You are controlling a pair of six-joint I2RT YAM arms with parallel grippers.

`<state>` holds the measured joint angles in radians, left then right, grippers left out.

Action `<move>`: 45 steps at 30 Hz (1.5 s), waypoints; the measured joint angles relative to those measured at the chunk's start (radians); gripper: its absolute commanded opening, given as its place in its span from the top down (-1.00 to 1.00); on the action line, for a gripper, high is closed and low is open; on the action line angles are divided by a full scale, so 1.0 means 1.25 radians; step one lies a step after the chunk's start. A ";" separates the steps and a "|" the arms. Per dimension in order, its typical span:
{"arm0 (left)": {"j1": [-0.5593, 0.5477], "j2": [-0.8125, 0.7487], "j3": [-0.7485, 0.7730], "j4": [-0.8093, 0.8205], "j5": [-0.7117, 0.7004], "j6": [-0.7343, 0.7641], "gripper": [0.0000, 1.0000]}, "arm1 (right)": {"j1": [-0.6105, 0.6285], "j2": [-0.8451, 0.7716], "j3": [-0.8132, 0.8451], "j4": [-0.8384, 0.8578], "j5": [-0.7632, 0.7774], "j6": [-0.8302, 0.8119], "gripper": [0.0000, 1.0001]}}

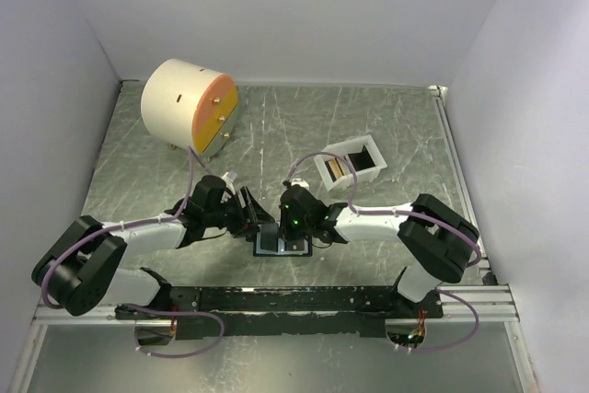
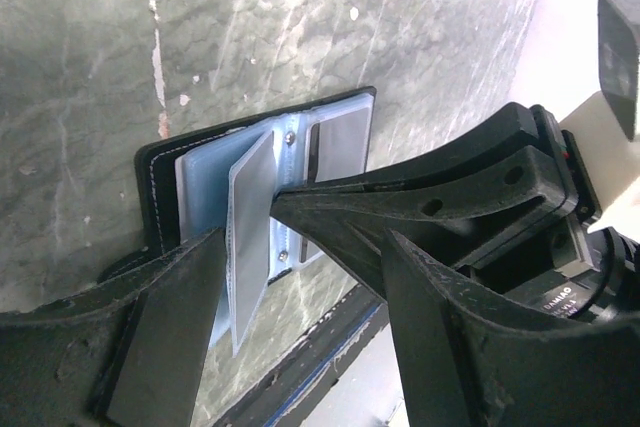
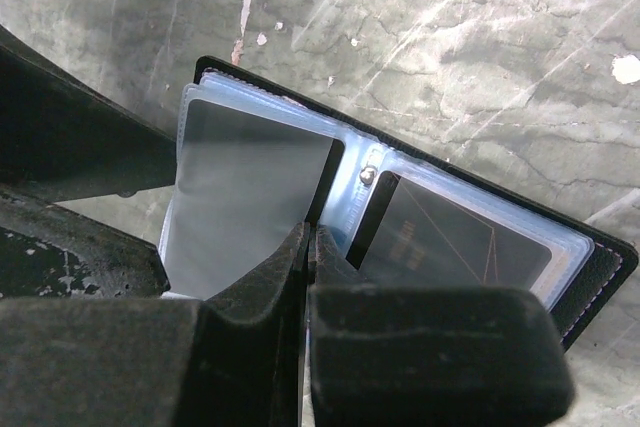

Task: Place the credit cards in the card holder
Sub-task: Turn over the card slot in the card holder.

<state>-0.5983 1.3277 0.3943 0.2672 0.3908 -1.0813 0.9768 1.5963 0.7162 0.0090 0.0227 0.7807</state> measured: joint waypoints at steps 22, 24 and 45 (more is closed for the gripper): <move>-0.032 -0.004 -0.005 0.059 0.020 -0.031 -0.47 | 0.000 -0.061 -0.012 -0.032 0.025 -0.012 0.66; -0.038 0.002 -0.005 0.061 0.020 -0.033 -0.47 | 0.000 -0.067 -0.012 -0.036 0.029 -0.013 0.64; -0.110 0.060 0.077 0.072 0.015 -0.037 -0.46 | 0.000 -0.384 -0.030 -0.309 0.246 -0.013 0.38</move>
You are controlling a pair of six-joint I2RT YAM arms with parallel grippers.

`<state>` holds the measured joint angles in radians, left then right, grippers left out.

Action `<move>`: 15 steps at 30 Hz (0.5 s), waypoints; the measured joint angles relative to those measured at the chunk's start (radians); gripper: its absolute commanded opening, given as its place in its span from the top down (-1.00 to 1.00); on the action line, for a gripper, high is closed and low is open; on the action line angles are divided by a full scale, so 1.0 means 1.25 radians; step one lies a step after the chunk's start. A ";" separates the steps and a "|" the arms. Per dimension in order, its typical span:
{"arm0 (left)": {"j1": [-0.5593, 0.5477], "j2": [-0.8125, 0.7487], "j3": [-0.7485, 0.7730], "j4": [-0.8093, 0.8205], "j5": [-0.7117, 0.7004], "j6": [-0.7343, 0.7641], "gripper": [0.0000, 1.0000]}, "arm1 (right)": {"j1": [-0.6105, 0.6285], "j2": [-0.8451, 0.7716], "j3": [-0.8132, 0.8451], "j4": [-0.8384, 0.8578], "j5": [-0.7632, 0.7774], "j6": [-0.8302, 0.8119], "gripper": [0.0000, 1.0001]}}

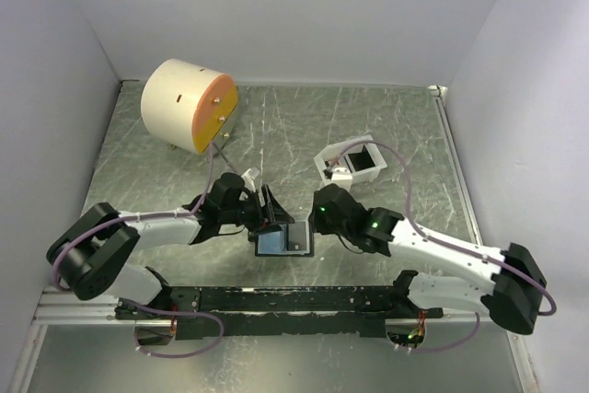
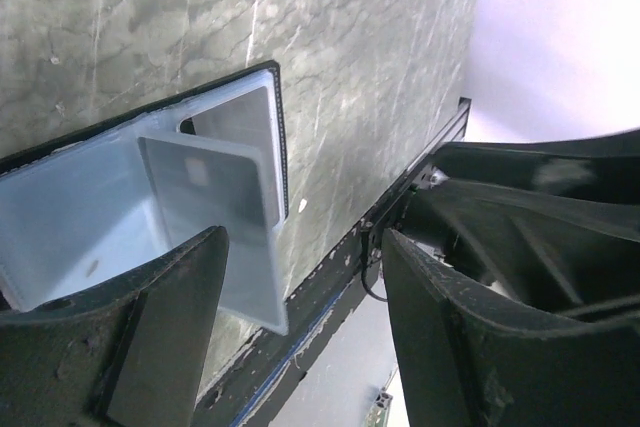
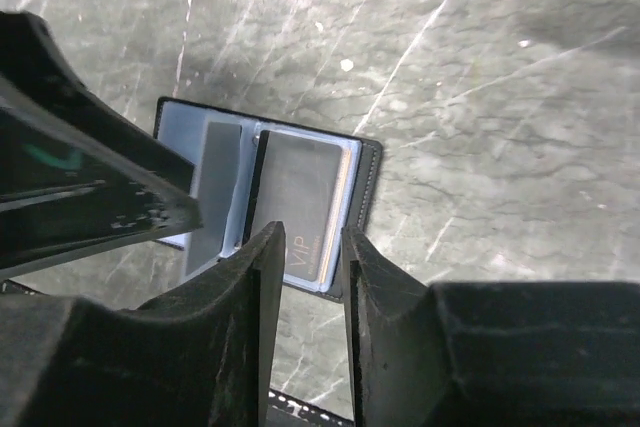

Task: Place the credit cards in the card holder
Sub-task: Turn over the card slot in the card holder.

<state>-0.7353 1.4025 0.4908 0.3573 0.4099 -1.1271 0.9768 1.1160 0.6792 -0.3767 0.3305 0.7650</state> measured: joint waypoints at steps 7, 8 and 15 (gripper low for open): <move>-0.038 0.088 0.026 0.014 0.000 -0.002 -0.43 | 0.000 -0.103 0.017 -0.069 0.068 -0.003 0.30; -0.042 0.087 0.029 0.014 -0.002 -0.002 -0.43 | 0.000 -0.106 0.027 -0.076 0.072 -0.008 0.30; -0.047 -0.023 0.032 -0.062 -0.072 0.027 -0.43 | 0.000 -0.053 0.171 -0.127 0.095 -0.073 0.17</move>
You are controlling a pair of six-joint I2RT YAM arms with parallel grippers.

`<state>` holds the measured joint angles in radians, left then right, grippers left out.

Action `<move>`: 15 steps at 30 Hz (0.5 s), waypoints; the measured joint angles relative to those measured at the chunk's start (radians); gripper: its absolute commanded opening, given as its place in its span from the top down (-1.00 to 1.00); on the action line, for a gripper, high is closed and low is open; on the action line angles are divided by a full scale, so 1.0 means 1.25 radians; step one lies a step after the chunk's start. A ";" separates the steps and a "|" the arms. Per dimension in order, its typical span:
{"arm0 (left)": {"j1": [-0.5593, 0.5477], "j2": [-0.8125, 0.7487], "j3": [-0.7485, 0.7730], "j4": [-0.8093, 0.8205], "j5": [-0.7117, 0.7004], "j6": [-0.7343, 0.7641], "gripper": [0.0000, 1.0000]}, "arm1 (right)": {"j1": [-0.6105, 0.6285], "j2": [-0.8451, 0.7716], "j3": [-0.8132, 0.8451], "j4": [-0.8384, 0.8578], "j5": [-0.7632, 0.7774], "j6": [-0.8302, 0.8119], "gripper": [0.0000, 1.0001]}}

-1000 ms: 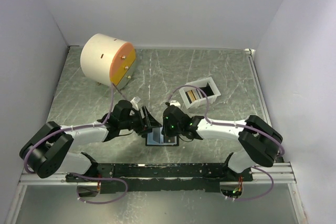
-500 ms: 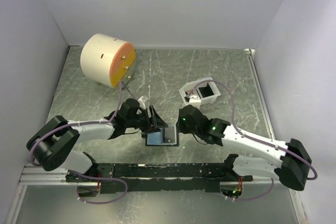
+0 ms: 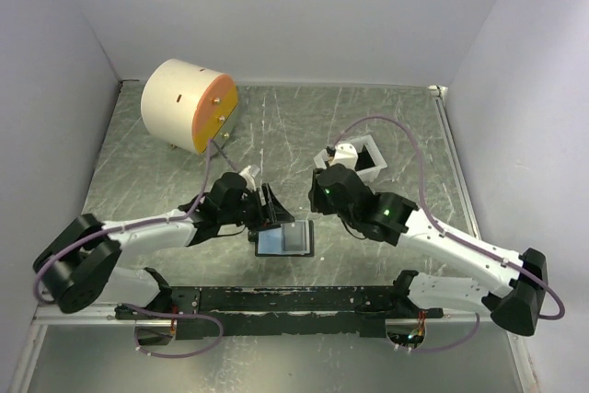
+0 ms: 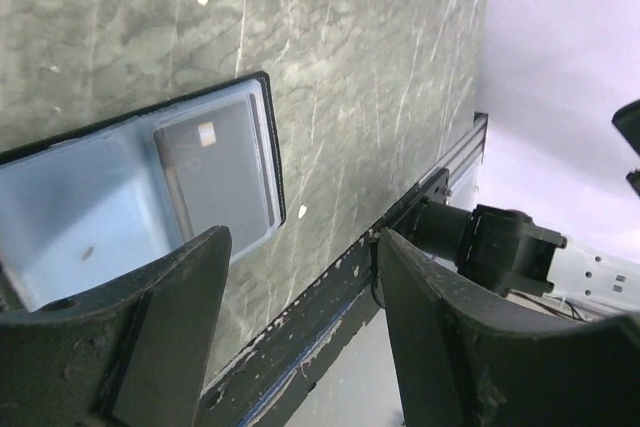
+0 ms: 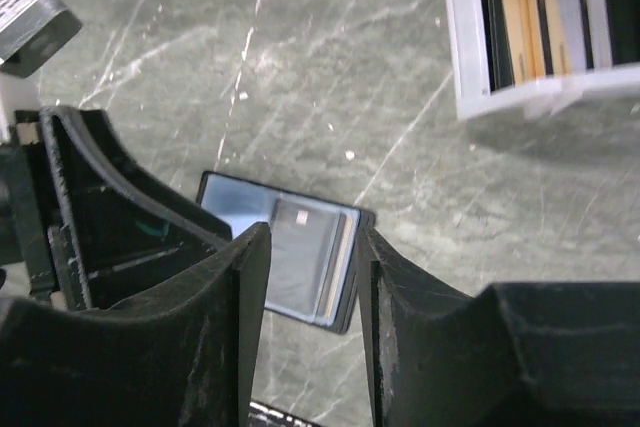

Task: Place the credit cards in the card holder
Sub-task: Turn over the card slot in the card holder.

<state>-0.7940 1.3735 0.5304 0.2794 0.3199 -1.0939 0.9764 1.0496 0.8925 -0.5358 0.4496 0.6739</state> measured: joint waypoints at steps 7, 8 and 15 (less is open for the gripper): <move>0.000 -0.125 0.033 -0.219 -0.163 0.059 -0.44 | -0.042 0.093 0.078 0.012 0.020 -0.116 0.08; 0.000 -0.134 0.035 -0.249 -0.182 0.066 -0.44 | -0.062 0.110 0.085 0.015 0.013 -0.132 0.08; 0.000 -0.159 0.036 -0.428 -0.278 0.110 -0.43 | -0.269 0.227 0.101 0.067 -0.046 -0.232 0.03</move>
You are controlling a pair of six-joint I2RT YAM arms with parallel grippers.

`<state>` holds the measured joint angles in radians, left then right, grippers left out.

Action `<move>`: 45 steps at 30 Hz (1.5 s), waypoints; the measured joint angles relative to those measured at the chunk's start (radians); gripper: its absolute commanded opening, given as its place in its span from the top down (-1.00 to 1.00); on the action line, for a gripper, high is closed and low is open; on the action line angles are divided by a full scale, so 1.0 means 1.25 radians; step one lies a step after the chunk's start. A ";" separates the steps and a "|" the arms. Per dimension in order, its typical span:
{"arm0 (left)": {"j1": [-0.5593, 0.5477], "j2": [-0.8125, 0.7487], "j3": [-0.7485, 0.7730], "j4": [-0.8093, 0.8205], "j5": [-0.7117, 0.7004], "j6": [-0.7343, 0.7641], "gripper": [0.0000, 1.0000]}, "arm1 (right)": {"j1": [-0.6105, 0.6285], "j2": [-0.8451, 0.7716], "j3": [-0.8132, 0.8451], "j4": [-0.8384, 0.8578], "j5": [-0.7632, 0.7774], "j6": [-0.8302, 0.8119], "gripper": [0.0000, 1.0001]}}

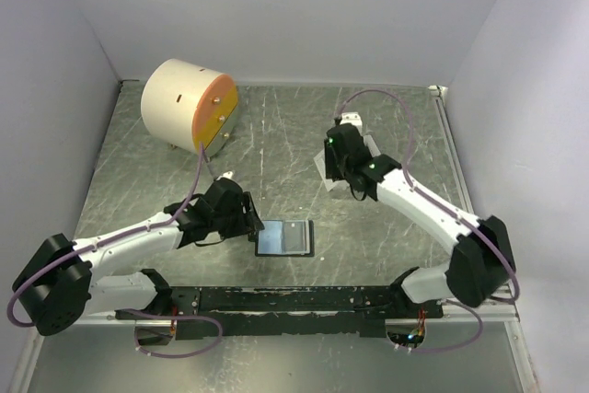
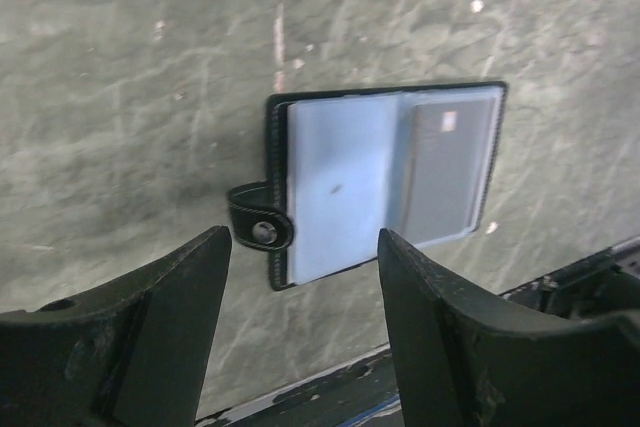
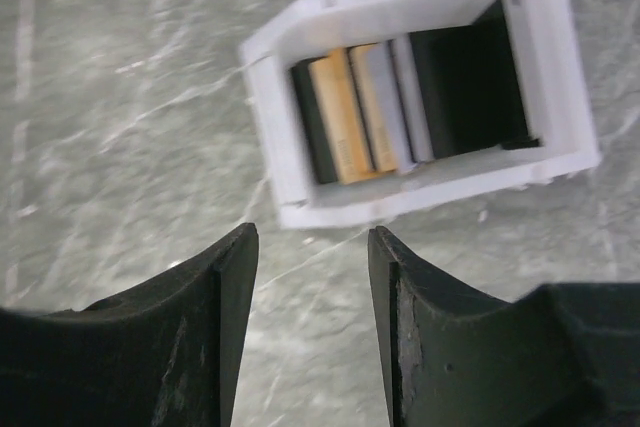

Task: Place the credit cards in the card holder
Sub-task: Turn over the card slot in the card holder, then pick up the credit card from the storage box.

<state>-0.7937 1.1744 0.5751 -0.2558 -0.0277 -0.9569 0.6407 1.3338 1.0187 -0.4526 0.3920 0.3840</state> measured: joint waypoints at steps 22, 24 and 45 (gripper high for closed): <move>0.000 -0.052 -0.067 -0.037 -0.025 0.048 -0.37 | -0.155 0.475 0.251 0.032 0.269 -0.244 0.17; 0.000 -0.048 -0.068 -0.024 -0.016 0.051 -0.36 | -0.157 0.483 0.250 0.039 0.274 -0.259 0.17; 0.000 -0.004 -0.069 0.037 0.014 0.056 -0.23 | -0.173 0.533 0.244 0.095 0.340 -0.324 0.38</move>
<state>-0.7937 1.1690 0.4885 -0.2100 -0.0101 -0.8864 0.4240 1.9999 1.3235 -0.3344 0.8169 -0.0212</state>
